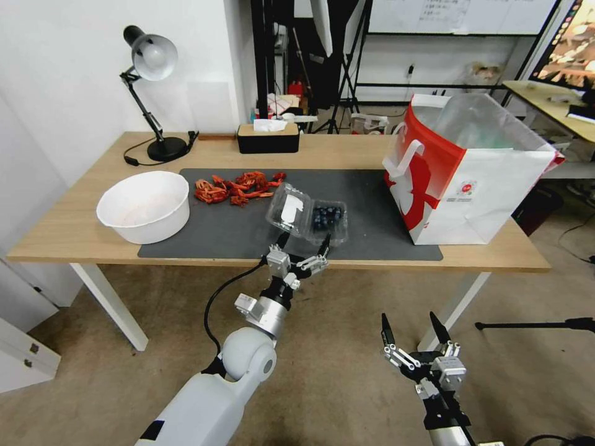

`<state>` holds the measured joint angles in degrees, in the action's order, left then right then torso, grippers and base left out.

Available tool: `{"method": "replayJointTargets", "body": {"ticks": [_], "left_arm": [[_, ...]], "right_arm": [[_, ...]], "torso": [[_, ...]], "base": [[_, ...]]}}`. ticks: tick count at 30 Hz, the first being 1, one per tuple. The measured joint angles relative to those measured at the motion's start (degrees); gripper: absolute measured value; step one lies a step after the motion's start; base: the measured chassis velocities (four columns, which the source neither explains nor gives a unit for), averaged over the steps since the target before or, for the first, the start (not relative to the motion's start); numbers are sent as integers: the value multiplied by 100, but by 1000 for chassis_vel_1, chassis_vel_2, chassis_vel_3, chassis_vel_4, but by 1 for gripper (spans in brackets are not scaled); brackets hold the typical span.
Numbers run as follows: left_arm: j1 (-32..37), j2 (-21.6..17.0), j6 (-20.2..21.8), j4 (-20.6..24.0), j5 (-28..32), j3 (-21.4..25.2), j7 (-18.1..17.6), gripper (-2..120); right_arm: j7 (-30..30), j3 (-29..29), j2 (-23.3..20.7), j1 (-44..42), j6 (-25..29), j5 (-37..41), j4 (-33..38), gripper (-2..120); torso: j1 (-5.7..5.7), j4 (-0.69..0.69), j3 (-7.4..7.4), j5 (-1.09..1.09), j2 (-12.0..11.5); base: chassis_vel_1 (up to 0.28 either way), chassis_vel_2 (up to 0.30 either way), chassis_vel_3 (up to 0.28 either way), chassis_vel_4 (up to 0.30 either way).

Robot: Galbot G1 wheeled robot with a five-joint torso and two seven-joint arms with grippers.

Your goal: Close the takeout container lid, then place the container into the takeout bag.

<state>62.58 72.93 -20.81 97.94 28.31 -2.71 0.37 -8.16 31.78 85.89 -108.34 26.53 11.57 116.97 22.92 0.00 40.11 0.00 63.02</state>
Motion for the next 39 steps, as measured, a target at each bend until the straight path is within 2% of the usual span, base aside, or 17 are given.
{"method": "replayJointTargets", "body": {"ticks": [10,26,29,34,39], "left_arm": [[-41,-37,-99,-53,-212,54,302,100],[-84,-203,-328,-371,-345,231,1302,100],[-85,-229,-303,-371,-339,239,1420,100],[-106,-287,-195,-370,-358,320,1836,100],[-168,-310,-186,-419,-408,383,2047,100]], "right_arm": [[5,12,-8,-34,6,0,36,100],[-1,-3,7,-48,67,-20,23,100],[-1,-3,8,-48,73,-20,18,100],[-4,-5,16,-47,94,-21,3,100],[-7,-10,21,-41,107,-21,-10,100]], "torso": [[0,0,0,0,0],[0,0,0,-1,0],[0,0,0,-1,0],[0,0,0,0,1],[0,0,0,0,0]], "base": [[0,0,0,0],[0,0,0,0],[0,0,0,0],[0,0,0,0],[0,0,0,0]]}}
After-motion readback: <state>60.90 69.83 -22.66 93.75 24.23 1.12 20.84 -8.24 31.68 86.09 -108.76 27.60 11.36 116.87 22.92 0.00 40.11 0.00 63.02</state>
